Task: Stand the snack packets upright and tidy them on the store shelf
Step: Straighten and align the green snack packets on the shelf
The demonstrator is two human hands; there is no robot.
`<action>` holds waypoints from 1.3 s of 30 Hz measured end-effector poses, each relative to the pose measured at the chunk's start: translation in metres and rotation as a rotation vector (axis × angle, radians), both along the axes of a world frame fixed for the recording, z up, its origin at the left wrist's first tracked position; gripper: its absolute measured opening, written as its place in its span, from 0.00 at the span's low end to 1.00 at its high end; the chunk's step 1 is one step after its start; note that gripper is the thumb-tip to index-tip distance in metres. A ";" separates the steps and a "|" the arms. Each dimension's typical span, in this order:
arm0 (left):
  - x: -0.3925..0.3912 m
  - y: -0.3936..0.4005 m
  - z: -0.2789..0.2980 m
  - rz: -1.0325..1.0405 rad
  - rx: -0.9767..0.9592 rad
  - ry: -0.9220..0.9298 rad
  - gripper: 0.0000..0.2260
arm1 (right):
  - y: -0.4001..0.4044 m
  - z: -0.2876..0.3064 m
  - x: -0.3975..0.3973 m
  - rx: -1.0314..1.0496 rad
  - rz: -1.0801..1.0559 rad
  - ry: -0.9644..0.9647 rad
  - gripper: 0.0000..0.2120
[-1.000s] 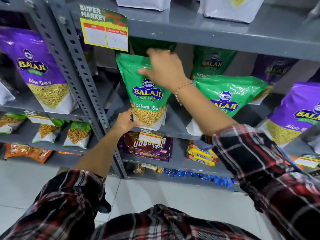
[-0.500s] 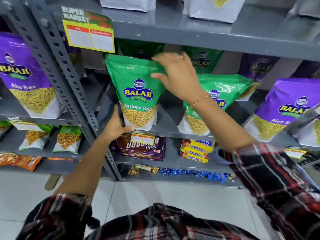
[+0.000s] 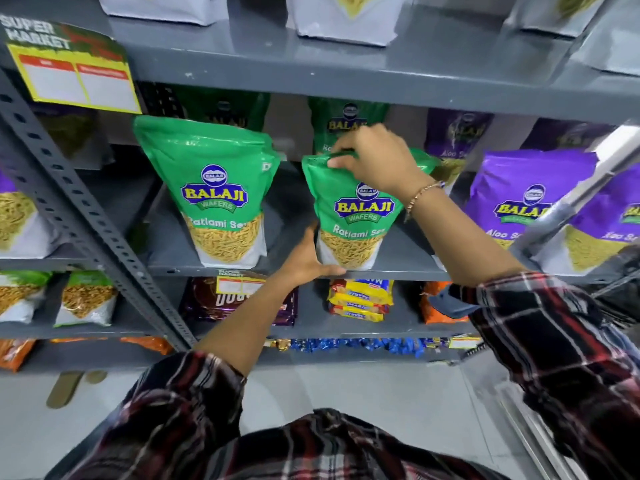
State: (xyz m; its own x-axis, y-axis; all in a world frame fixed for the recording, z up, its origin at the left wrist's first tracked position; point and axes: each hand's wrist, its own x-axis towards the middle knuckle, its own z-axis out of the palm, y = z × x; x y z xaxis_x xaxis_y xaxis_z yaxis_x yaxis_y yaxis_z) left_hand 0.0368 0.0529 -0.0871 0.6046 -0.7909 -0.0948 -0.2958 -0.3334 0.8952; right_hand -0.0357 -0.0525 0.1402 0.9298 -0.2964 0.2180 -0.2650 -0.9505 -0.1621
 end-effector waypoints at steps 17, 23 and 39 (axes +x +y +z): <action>0.001 0.003 -0.024 0.147 -0.084 0.045 0.40 | -0.034 -0.020 -0.045 -0.080 0.130 -0.418 0.17; -0.101 0.005 -0.034 0.534 -0.077 -0.172 0.15 | -0.141 -0.028 -0.134 0.001 -0.063 -0.489 0.12; -0.178 -0.218 0.009 0.195 -0.129 -0.101 0.35 | -0.237 -0.001 -0.161 0.065 -0.064 -0.273 0.10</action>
